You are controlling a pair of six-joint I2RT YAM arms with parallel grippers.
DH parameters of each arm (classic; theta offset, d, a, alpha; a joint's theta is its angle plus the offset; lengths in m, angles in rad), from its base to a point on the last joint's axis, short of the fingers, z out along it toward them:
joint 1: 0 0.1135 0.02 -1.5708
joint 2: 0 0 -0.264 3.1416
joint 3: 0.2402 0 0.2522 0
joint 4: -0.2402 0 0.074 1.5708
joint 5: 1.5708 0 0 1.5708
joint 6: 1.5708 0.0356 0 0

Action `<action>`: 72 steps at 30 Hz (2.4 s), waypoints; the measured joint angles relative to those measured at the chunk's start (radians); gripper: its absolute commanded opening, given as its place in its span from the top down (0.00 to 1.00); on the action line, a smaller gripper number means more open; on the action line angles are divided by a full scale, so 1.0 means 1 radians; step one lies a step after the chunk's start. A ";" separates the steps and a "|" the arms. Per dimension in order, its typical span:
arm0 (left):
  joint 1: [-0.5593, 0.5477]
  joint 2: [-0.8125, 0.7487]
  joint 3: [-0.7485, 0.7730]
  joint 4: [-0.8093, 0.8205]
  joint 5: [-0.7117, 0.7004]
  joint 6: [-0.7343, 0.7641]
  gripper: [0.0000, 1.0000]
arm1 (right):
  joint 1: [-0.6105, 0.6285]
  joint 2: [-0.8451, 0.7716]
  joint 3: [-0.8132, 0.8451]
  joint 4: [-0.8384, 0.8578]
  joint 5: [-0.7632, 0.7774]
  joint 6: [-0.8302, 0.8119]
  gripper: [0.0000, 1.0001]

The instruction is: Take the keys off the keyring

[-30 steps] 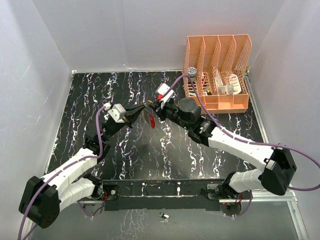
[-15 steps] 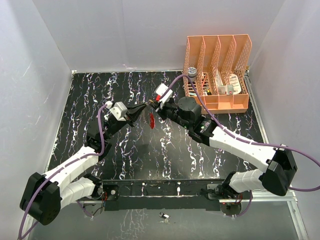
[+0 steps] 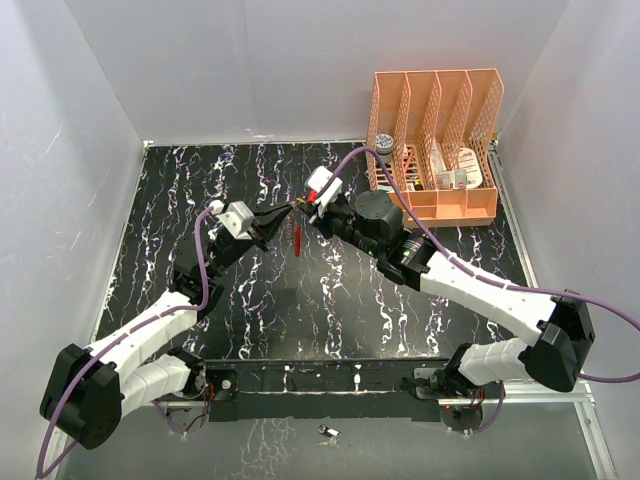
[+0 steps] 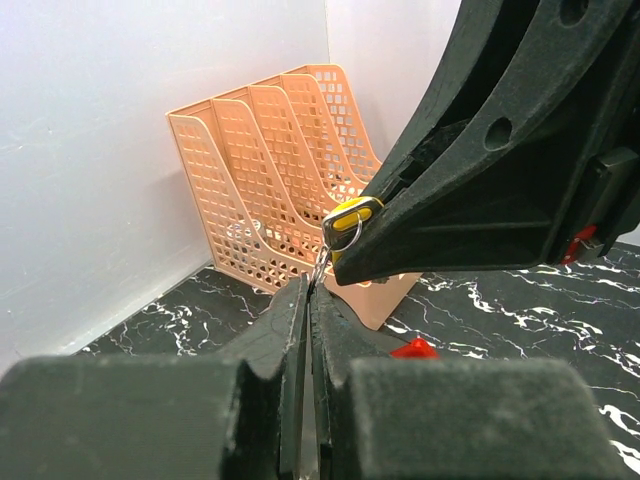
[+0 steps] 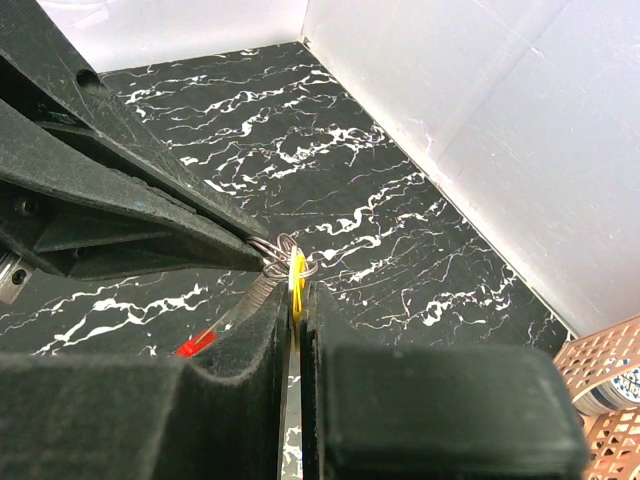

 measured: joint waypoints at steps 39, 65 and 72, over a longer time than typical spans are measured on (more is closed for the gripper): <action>0.005 -0.161 -0.005 -0.051 0.026 0.031 0.98 | 0.034 0.027 0.062 0.032 0.068 -0.049 1.00; 0.005 0.000 -0.042 0.216 0.051 -0.040 0.78 | 0.034 0.027 0.062 0.061 0.059 -0.008 1.00; 0.005 0.034 -0.042 0.254 0.048 -0.060 0.78 | 0.034 0.027 0.062 0.064 0.053 0.000 1.00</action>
